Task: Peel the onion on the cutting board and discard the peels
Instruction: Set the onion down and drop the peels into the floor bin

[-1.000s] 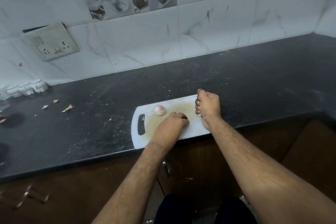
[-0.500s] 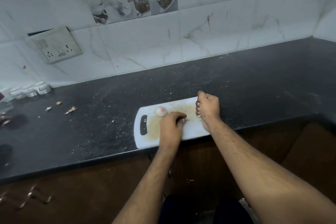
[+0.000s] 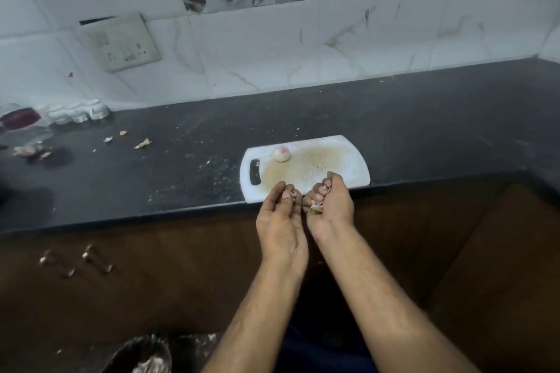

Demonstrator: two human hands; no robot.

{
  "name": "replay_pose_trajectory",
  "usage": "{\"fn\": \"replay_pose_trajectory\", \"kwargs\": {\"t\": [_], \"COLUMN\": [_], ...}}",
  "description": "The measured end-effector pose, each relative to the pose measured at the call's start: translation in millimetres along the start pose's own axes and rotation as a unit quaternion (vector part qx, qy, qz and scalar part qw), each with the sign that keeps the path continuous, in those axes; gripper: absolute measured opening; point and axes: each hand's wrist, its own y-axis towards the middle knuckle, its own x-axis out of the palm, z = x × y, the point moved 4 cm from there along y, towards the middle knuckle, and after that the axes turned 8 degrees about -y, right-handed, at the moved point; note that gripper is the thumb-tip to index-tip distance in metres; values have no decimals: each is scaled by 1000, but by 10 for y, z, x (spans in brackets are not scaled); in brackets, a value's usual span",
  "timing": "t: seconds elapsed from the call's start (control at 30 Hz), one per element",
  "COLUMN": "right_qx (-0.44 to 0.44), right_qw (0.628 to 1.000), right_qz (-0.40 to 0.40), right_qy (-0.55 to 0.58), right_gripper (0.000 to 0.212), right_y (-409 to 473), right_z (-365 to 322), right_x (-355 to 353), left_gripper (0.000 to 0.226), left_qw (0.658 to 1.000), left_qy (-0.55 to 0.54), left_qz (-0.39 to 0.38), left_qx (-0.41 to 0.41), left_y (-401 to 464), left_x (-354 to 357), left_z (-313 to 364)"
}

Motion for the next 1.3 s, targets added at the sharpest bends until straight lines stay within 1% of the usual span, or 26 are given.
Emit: {"fn": "replay_pose_trajectory", "kwargs": {"t": [0.07,0.13,0.17,0.23,0.3,0.37,0.43,0.5,0.6,0.7,0.77,0.83,0.93,1.0,1.13,1.2,1.3], "right_qx": [10,32,45,65,104,146,178,198,252,272,287,308,358,371,364,369,377], "right_qw": [1000,999,999,998,994,988,981,975,957,942,931,919,902,896,890,885,877], "right_qz": [10,12,6,-7,-31,-50,-66,-76,-98,-94,-88,-81,-94,-95,-97,-88,-79], "right_qy": [15,20,22,15,5,3,-27,-64,-101,-173,-209,-231,-224,-226,-258,-269,-288], "right_gripper": [42,34,31,35,32,32,30,25,18,25,27,27,36,43,47,47,47], "right_y": [-195,-388,-490,-609,-778,-916,-1019,-1083,-1222,-1356,-1389,-1404,-1423,-1355,-1113,-1033,-949], "right_z": [247,529,672,922,1163,1413,1720,1991,2275,2547,2767,3049,3399,3561,3843,4017,4268], "right_x": [-53,-49,-30,-20,7,11,7,-5,44,106,115,83,78,156,378,420,506], "left_gripper": [22,26,26,26,28,28,27,32,49,57,62,66,63,59,58,59,68], "left_qw": [1000,999,999,998,996,992,980,969,962,950,942,937,933,930,926,923,914], "left_qy": [-7,0,11,21,25,63,113,132,108,34,10,6,38,63,71,54,-7], "left_qz": [18,24,25,28,25,29,59,92,128,177,210,241,274,282,281,284,302], "left_qx": [1,28,42,58,76,108,156,189,216,253,262,254,230,226,241,252,270], "left_y": [-151,-300,-379,-503,-575,-606,-622,-639,-606,-539,-482,-418,-326,-269,-157,-103,-3], "left_x": [-67,-169,-234,-389,-605,-805,-1032,-1246,-1609,-1996,-2224,-2454,-2706,-2823,-2998,-3097,-3322], "left_z": [92,262,360,521,689,862,1060,1231,1416,1646,1792,1911,2091,2245,2453,2491,2596]}}
